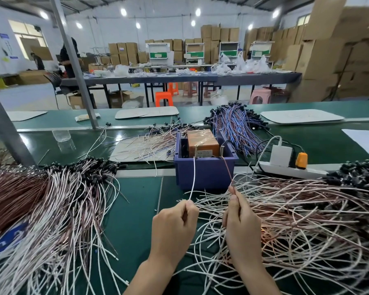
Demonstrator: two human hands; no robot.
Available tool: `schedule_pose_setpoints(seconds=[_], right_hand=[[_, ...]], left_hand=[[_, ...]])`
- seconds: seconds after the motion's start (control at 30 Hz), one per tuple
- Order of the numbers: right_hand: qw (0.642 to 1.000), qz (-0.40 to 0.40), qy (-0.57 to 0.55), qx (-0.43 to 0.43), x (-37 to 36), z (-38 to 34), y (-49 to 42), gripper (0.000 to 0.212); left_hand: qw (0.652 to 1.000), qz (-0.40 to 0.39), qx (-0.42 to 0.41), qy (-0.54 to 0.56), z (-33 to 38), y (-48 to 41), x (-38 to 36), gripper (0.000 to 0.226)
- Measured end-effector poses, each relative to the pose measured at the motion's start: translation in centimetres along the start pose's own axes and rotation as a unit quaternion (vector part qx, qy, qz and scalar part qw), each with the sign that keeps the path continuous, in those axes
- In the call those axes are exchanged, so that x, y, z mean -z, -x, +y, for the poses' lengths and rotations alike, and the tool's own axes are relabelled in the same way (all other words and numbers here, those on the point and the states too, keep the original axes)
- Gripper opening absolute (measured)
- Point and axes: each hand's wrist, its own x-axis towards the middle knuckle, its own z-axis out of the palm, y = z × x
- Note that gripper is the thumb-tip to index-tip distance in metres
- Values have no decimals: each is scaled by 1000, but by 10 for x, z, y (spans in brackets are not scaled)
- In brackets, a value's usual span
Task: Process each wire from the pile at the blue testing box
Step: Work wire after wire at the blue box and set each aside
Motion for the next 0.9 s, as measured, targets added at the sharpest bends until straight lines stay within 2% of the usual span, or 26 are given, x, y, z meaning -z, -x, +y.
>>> schedule_pose_setpoints(seconds=[0.9], right_hand=[[1000, -14, -16, -2, 0, -2, 1, 43]], left_hand=[[1000, -3, -16, 1, 1, -2, -3, 44]])
